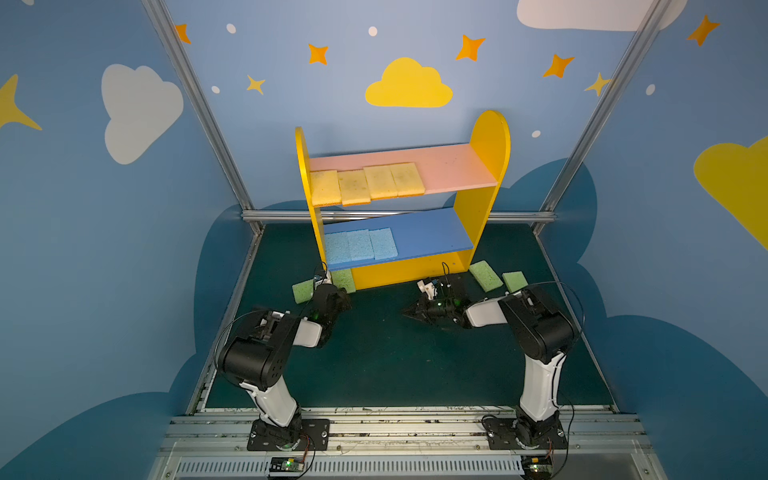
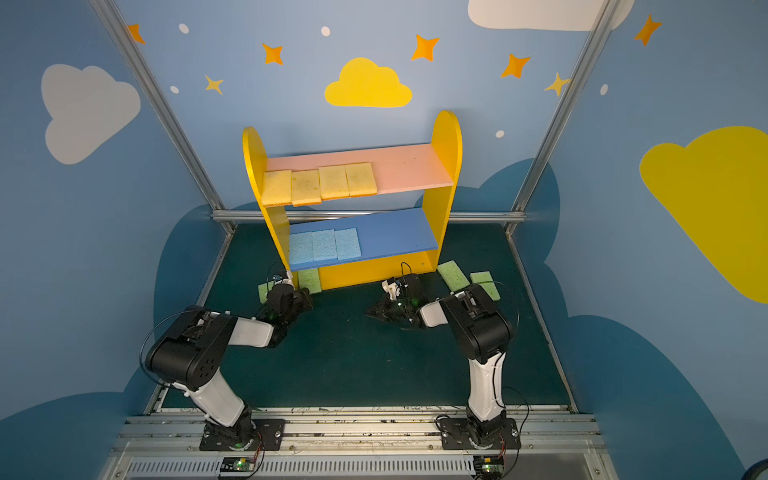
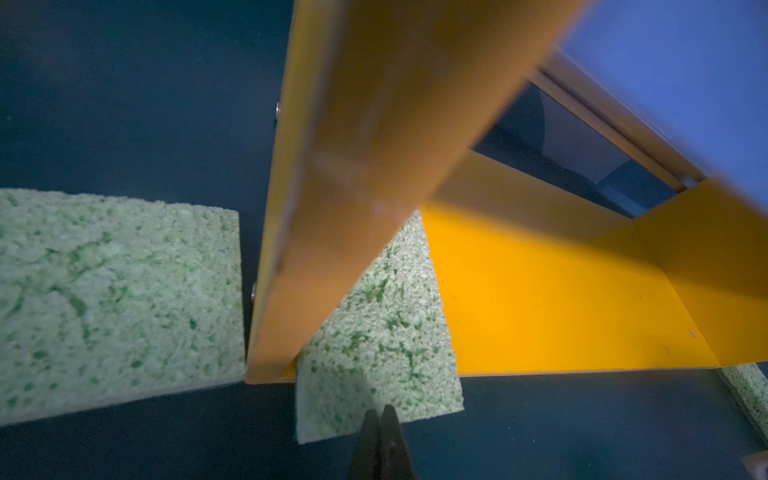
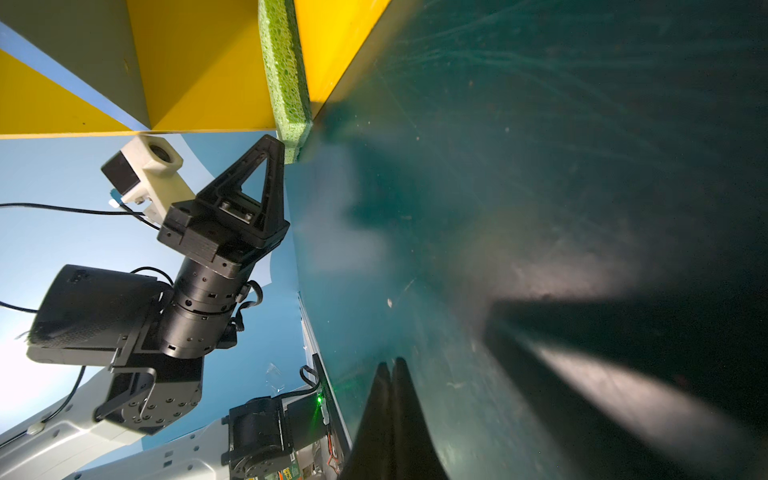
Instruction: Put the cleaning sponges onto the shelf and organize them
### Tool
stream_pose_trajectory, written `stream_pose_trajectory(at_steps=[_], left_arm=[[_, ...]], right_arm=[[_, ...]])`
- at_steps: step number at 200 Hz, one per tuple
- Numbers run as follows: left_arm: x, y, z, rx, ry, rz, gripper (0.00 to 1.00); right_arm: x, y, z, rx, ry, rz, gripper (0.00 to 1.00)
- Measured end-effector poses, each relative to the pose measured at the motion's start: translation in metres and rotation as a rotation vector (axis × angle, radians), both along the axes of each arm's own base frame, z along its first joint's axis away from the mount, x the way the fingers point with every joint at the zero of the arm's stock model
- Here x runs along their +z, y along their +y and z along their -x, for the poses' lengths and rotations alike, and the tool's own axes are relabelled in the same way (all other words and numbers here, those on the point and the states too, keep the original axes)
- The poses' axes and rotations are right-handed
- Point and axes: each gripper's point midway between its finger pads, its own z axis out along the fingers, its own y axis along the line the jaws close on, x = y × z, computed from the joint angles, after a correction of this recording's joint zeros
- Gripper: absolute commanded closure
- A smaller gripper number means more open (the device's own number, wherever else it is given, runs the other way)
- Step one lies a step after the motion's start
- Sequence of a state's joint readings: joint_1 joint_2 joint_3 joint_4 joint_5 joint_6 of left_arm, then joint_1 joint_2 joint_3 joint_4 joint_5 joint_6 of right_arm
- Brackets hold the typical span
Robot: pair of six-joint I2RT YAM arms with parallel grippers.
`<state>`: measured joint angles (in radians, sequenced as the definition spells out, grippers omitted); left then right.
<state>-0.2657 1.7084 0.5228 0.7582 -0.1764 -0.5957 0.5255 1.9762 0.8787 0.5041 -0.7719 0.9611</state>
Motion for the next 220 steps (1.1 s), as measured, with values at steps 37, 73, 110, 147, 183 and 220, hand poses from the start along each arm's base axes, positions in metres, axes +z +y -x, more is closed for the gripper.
stream_pose_trajectory(at_steps=[37,73,110,147,183,220], left_arm=[[-0.012,0.007,0.013,0.022,0.03,0.0,0.97],[-0.014,0.01,0.015,0.036,0.034,-0.003,0.97],[-0.013,0.012,0.008,0.056,0.029,-0.001,0.96],[-0.015,0.015,0.001,0.079,0.018,0.02,0.95],[-0.014,0.015,-0.004,0.084,0.014,0.029,0.94],[-0.013,0.015,-0.005,0.086,0.014,0.034,0.81]], right_arm=[[0.0,0.0,0.0,0.001,0.001,0.0,1.0],[0.0,0.001,0.0,0.002,0.0,0.0,1.0],[0.0,0.001,0.001,0.002,0.001,0.001,1.0],[-0.001,0.001,0.001,0.002,0.002,0.001,1.0],[-0.003,0.001,0.0,0.003,0.005,0.002,1.0],[-0.003,0.001,0.001,0.008,0.009,0.0,1.0]])
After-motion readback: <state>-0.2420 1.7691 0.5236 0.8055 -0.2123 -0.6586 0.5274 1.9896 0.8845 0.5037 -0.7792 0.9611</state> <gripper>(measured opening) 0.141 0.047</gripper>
